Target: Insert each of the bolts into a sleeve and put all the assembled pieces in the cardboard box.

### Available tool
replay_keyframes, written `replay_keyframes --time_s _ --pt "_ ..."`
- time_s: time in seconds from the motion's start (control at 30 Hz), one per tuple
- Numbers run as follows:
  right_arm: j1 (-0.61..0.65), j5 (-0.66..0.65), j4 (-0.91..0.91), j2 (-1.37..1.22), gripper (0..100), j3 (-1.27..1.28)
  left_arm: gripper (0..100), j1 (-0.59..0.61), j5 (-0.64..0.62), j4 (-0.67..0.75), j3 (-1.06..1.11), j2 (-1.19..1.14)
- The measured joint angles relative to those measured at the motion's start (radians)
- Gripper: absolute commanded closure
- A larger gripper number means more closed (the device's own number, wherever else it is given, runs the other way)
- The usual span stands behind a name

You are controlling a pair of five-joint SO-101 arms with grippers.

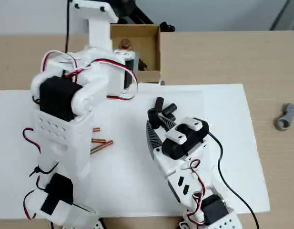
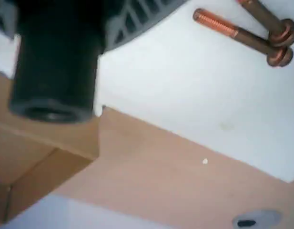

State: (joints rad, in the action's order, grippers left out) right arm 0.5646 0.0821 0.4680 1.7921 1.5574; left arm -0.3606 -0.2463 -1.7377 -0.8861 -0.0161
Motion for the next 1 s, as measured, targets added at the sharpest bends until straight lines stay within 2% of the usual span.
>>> replay_keyframes --time_s 0.2,0.37,0.57,0.8,1.0 --pt "0.000 0.000 -0.074 0.000 99.5 0.012 100 -0.060 0.000 0.000 0.150 0.068" --pt "0.000 0.000 -0.078 0.000 99.5 0.017 100 -0.063 -0.011 0.015 0.296 0.175" --pt "0.000 0.000 -0.078 0.000 99.5 0.017 100 -0.066 -0.028 0.060 0.354 0.298" --pt "0.000 0.014 -0.078 0.000 99.5 0.046 99 -0.209 -0.072 0.087 0.374 0.362" --pt "0.000 0.026 -0.078 0.000 99.5 0.051 99 -0.224 -0.117 0.173 0.543 0.370"
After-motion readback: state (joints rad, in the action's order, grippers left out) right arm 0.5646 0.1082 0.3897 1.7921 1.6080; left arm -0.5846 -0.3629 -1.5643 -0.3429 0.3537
